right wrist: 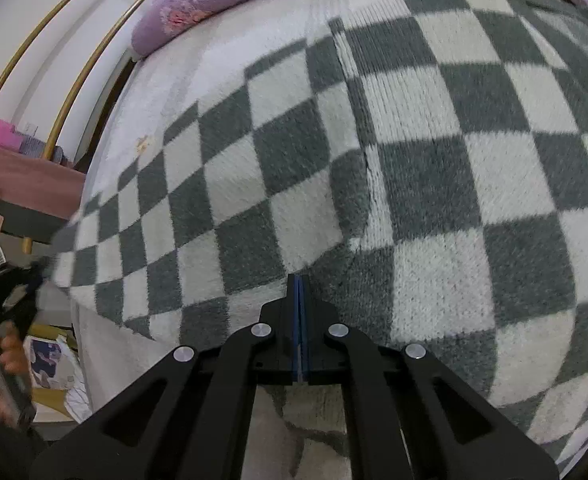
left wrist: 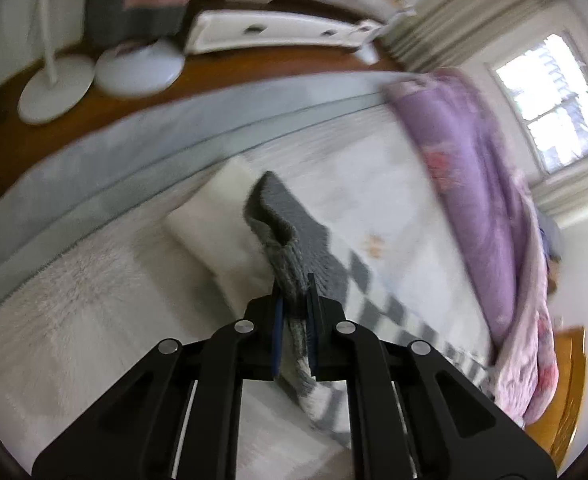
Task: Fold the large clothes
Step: 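Grasp one sleeve cuff with the left tool and lift it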
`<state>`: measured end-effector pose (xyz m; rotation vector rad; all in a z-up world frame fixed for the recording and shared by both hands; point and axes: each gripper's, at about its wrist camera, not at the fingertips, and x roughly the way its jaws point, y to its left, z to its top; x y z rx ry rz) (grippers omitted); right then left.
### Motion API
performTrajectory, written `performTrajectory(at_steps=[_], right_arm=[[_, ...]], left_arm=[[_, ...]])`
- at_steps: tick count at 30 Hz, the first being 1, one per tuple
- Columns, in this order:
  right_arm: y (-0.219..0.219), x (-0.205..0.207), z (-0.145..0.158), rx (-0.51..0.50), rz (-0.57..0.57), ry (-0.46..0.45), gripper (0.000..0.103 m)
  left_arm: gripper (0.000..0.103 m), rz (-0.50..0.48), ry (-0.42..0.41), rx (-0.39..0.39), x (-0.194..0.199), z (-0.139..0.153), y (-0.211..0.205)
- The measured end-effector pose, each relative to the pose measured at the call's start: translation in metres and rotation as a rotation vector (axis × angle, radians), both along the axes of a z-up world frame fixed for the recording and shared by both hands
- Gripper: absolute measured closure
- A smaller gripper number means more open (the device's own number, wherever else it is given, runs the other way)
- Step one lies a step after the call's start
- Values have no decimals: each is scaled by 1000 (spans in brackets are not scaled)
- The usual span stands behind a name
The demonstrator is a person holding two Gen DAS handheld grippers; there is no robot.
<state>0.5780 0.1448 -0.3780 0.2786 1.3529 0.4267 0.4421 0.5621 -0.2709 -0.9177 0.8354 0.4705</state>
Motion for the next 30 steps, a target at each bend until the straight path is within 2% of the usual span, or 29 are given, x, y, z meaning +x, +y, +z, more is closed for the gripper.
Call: performTrajectory(at_steps=[4, 8, 11, 14, 16, 18, 19, 22, 24, 27, 30], right_arm=[[1, 1, -2, -22, -11, 27, 103], [-14, -5, 19, -16, -78, -8, 103], [-27, -4, 1, -5, -117, 65, 103], [-33, 0, -24, 37, -134, 102, 103], [-40, 3, -26, 91, -134, 130, 103], [-56, 3, -21, 191, -148, 144, 103], [-72, 0, -13, 238, -167, 133, 103], [-132, -13, 16, 298, -202, 55, 101], [-180, -20, 35, 274, -214, -3, 101], [-281, -35, 55, 212, -288, -75, 101], [-367, -50, 65, 105, -329, -126, 99]], left_arm=[[94, -71, -113, 26, 1, 50, -34], [94, -154, -182, 64, 18, 91, -72], [94, -239, -232, 92, 34, 121, -108], [94, -307, -272, 98, 51, 140, -145], [94, -350, -275, 114, 66, 147, -172], [94, -398, -289, 85, 79, 150, -205], [94, -427, -297, 79, 86, 153, -226], [94, -511, -318, 84, 108, 158, -293], [94, -555, -324, 82, 122, 154, -339], [94, -612, -333, 58, 140, 142, -412], [94, -663, -329, 37, 158, 121, -484]])
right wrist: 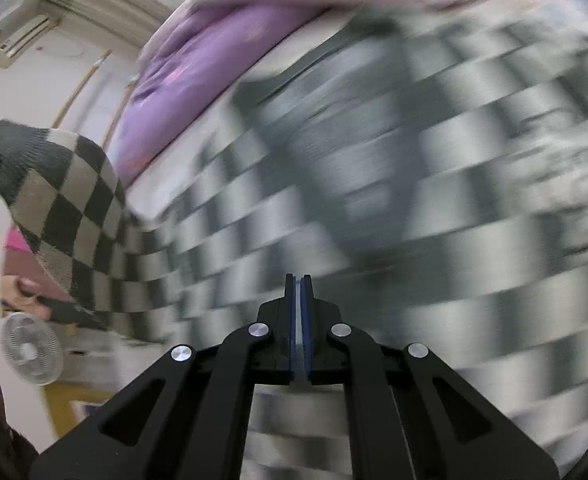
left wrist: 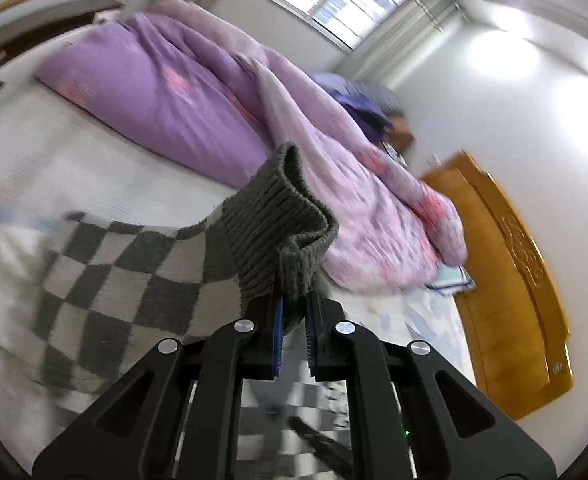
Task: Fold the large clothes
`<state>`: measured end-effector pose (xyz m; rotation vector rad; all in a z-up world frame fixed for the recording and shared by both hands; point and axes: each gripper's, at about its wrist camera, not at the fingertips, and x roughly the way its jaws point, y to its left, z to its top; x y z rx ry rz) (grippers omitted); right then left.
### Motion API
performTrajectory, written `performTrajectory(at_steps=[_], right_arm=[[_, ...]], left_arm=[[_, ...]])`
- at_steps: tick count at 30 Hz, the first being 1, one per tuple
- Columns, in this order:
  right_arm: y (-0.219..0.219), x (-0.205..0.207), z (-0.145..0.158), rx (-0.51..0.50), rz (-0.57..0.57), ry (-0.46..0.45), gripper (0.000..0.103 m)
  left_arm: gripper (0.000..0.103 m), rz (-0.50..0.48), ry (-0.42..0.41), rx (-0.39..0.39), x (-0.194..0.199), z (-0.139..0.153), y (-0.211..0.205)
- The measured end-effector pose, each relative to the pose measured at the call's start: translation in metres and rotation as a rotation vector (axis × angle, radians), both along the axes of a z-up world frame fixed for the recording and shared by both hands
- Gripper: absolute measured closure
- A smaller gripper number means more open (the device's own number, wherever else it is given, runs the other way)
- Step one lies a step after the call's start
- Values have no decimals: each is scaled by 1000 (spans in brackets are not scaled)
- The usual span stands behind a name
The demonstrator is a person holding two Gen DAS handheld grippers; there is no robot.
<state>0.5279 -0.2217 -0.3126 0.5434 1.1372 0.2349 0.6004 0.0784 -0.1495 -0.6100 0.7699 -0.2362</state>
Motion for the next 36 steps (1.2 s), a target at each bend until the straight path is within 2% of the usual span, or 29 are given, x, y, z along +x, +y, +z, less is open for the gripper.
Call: performTrajectory(at_steps=[2, 5, 7, 8, 11, 15, 17, 19, 22, 25, 28, 33, 36], right_arm=[[-73, -12, -2, -65, -61, -2, 98], [-157, -21, -5, -120, -174, 23, 98], [-208, -30, -8, -144, -246, 33, 98], [-228, -34, -8, -157, -274, 35, 98], [-272, -44, -18, -176, -357, 50, 98], [-316, -51, -29, -174, -441, 75, 98], [-331, -50, -33, -152, -480, 80, 98], [-349, -50, -33, -116, -522, 68, 98], [-375, -50, -34, -37, -616, 52, 97], [-405, -52, -39, 38, -722, 51, 96], [-430, -51, -42, 93, -813, 50, 90], [-477, -53, -47, 161, -976, 13, 85], [-501, -50, -58, 208, -1031, 20, 81]], left_arm=[[94, -33, 21, 20, 13, -22, -52], [94, -84, 57, 47, 20, -57, -108], [94, -115, 127, 53, 29, -92, -142], [94, -129, 166, 69, 35, -114, -158], [94, -151, 229, 141, 35, -154, -186], [94, -172, 285, 226, 28, -190, -205], [93, -173, 290, 280, 24, -197, -210], [89, -188, 336, 325, 22, -206, -220], [71, -214, 336, 329, 20, -206, -234], [70, -260, 324, 274, 15, -198, -248], [66, -327, 306, 271, 13, -193, -274], [66, -415, 338, 249, 20, -209, -314], [66, -463, 358, 292, 21, -225, -338]])
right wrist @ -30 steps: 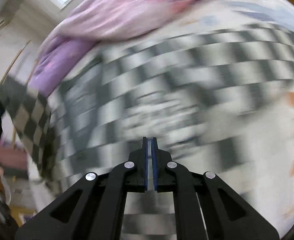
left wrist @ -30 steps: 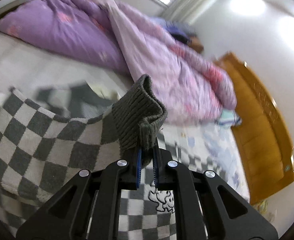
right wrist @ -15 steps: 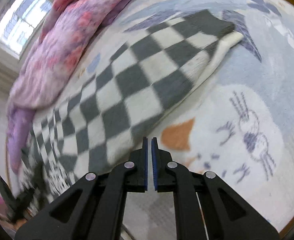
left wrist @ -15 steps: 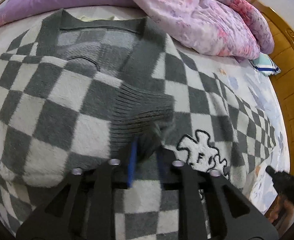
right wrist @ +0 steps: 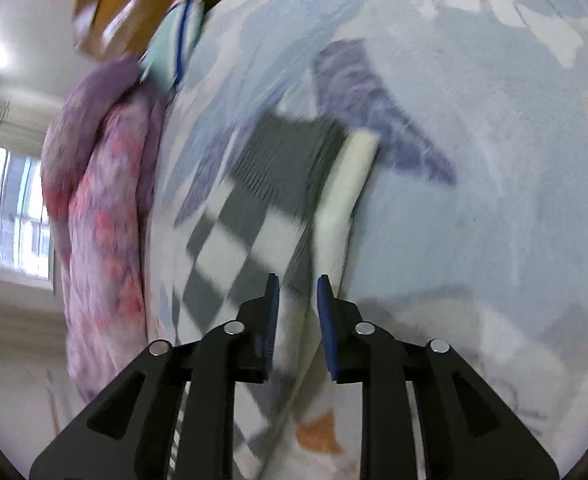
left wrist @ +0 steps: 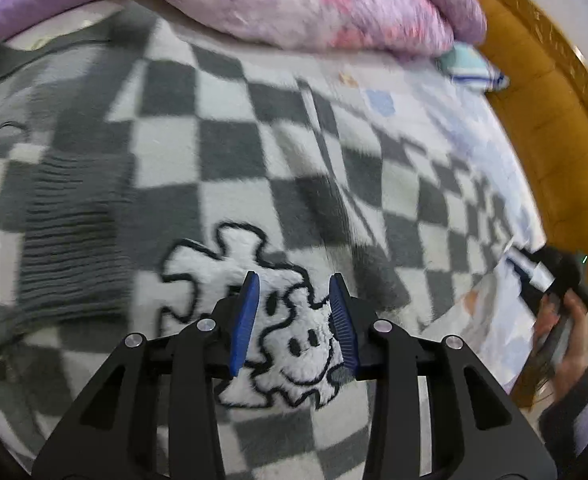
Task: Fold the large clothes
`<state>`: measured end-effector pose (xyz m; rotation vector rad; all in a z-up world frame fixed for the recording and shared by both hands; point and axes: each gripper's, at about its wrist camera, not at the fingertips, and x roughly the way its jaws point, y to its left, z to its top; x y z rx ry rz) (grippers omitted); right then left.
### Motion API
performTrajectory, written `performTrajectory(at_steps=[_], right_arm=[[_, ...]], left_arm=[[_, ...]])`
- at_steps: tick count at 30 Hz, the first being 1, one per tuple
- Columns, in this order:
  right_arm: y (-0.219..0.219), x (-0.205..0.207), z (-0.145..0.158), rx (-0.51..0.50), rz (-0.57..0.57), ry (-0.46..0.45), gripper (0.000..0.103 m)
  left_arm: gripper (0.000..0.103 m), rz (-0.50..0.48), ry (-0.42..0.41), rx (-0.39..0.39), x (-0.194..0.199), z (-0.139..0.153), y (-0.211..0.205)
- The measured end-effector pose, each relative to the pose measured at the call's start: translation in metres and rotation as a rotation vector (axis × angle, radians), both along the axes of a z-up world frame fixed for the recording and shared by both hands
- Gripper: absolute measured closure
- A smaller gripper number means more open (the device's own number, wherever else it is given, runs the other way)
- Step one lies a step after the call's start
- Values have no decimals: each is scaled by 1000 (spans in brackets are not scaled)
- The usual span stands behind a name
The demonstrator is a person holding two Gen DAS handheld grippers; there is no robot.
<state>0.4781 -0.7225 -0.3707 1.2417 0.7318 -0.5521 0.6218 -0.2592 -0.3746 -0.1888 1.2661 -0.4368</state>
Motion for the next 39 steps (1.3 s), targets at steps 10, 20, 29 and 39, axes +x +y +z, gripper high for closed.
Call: performTrajectory(at_steps=[10, 20, 29, 39], right_arm=[[-17, 18, -7, 39, 17, 2, 71], [0, 43, -14, 31, 117, 41, 71], [41, 34, 58, -125, 160, -247, 94], [269, 82, 188, -295, 590, -481, 94]], left_arm=[[61, -33, -10, 111, 0, -14, -21], [58, -46, -20, 103, -2, -14, -19], [58, -18, 11, -7, -1, 2, 1], [49, 103, -47, -53, -27, 70, 109]])
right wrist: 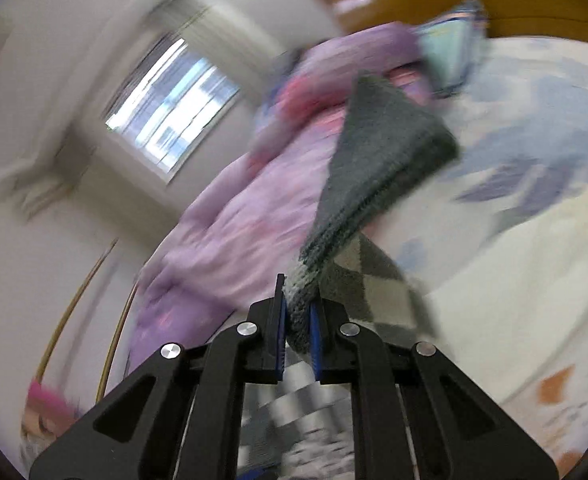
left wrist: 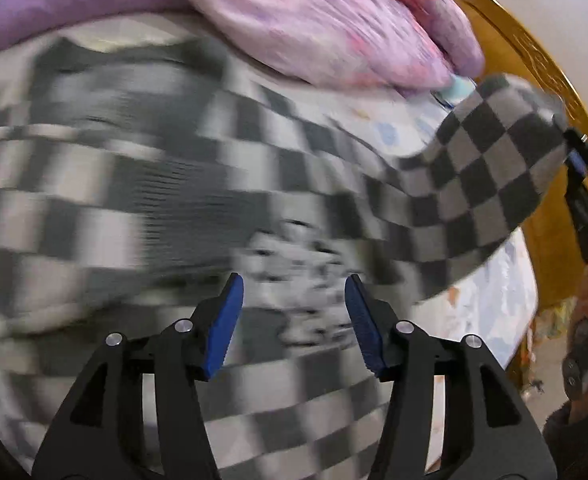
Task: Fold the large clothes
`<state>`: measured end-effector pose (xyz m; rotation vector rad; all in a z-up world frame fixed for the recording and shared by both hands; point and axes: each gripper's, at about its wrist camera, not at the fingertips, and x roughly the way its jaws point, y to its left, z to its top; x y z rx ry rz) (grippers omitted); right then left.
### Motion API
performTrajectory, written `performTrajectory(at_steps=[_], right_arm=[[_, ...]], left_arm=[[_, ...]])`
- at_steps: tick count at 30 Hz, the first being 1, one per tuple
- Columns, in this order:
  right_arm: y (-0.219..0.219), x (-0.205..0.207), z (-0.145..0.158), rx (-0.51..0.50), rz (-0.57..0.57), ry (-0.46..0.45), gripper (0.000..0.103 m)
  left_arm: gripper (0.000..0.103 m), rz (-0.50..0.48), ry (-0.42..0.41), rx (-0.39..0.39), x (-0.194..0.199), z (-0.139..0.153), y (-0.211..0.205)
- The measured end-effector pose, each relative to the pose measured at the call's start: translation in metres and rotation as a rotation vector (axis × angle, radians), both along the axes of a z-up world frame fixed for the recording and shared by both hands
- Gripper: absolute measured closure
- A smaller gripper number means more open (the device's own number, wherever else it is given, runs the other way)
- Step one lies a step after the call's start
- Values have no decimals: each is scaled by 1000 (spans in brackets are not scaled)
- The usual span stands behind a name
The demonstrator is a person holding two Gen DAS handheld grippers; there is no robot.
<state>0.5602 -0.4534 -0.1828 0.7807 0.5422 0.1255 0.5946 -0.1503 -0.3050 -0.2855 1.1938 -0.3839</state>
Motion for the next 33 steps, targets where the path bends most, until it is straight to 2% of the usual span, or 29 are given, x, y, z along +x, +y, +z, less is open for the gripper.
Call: performTrajectory(at_steps=[3, 6, 7, 9, 12, 14, 16, 19, 22, 24, 26, 27, 30, 32, 33], right_arm=[[82, 14, 7, -8, 117, -12, 94], [164, 22, 0, -27, 234, 4, 94], [200, 25, -9, -30, 287, 25, 94], [242, 25, -21, -49, 347, 43, 94], [320, 20, -50, -133, 453, 96, 93], [350, 21, -72, -155, 500, 135, 93], [384, 12, -95, -232, 549, 184, 93], [407, 7, -129, -336, 583, 292, 89], [417, -6, -140, -394, 605, 347, 86], [415, -8, -132, -381, 620, 332, 77], [407, -11, -118, -344, 626, 324, 54], [402, -6, -115, -329, 631, 318, 50], [383, -11, -98, -280, 618, 316, 49], [378, -7, -94, -286, 584, 338, 52], [366, -4, -94, -284, 565, 350, 55]], left_arm=[[49, 83, -31, 76, -4, 15, 63], [49, 185, -29, 143, -7, 23, 129], [49, 222, -24, 157, -8, 25, 151], [49, 285, -18, 180, -13, 26, 192], [49, 324, 7, 220, -18, 26, 241], [49, 357, 26, 229, -24, 24, 270], [49, 384, 41, 226, -28, 22, 290], [49, 400, 62, 219, -32, 19, 308], [49, 416, 63, 190, -34, 21, 320], [49, 425, 57, 175, -31, 23, 321], [49, 432, 47, 157, -25, 28, 321], [49, 436, 40, 151, -23, 32, 320], [49, 438, 18, 120, -11, 46, 311], [41, 411, 24, 122, 1, 47, 303], [41, 396, 36, 127, 6, 46, 299]])
